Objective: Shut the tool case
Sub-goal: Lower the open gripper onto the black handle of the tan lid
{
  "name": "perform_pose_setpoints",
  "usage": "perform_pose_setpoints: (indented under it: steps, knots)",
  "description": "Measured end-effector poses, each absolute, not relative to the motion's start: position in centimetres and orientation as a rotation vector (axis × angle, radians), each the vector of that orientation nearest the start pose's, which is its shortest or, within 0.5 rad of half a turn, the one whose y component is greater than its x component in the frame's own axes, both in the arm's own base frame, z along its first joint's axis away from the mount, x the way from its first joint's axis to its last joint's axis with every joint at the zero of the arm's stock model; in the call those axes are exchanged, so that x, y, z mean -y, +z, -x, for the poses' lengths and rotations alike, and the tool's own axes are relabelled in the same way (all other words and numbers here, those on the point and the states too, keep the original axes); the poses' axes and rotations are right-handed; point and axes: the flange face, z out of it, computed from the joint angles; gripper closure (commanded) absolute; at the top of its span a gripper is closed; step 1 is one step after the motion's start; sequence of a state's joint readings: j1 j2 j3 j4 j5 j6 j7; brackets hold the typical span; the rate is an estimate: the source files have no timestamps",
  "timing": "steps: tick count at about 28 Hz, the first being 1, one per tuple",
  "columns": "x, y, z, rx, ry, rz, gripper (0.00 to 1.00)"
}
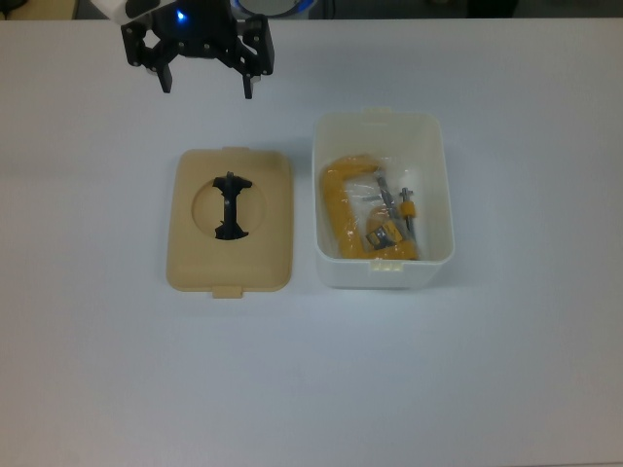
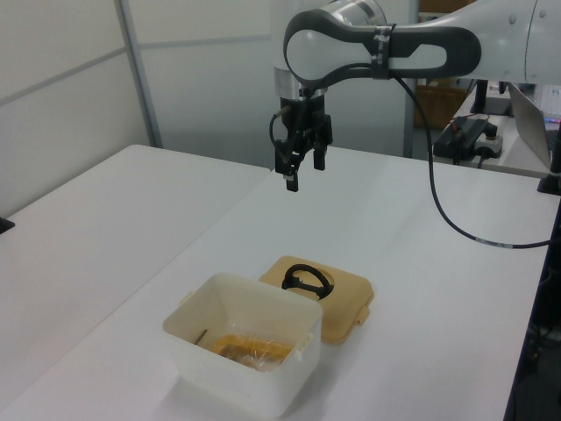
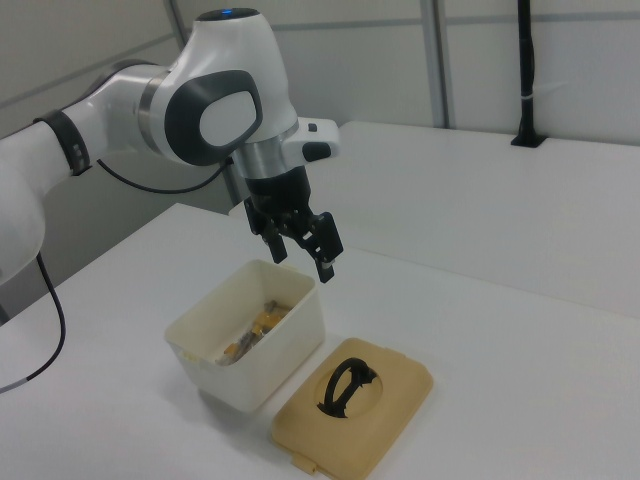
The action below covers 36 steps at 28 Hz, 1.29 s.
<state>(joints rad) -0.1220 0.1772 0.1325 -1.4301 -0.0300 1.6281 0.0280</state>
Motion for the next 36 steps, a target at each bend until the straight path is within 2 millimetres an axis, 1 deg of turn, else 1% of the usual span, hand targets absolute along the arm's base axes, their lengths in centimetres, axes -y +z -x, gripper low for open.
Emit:
perform_pose_setpoints:
  steps: [4, 9, 17, 19, 22, 23, 28, 36]
  knots:
    - [0.4, 58.9, -61.4, -0.029, -0.023, 3.152, 0.0]
    - [0.5, 57.0, -61.8, -0.027, 0.004, 3.152, 0.0]
    - [0.2, 52.4, -63.0, -0.016, 0.112, 3.144, 0.0]
    - [0.0, 50.8, -63.5, -0.009, 0.137, 3.141, 0.0]
    - [-0.1, 48.9, -64.1, -0.006, 0.131, 3.138, 0.0]
    - [-0.1, 48.0, -64.4, -0.005, 0.122, 3.138, 0.0]
    - [-0.1, 45.1, -64.6, 0.006, 0.104, 3.153, 0.0]
    - [0.2, 42.4, -64.8, 0.028, 0.133, 3.181, 0.0]
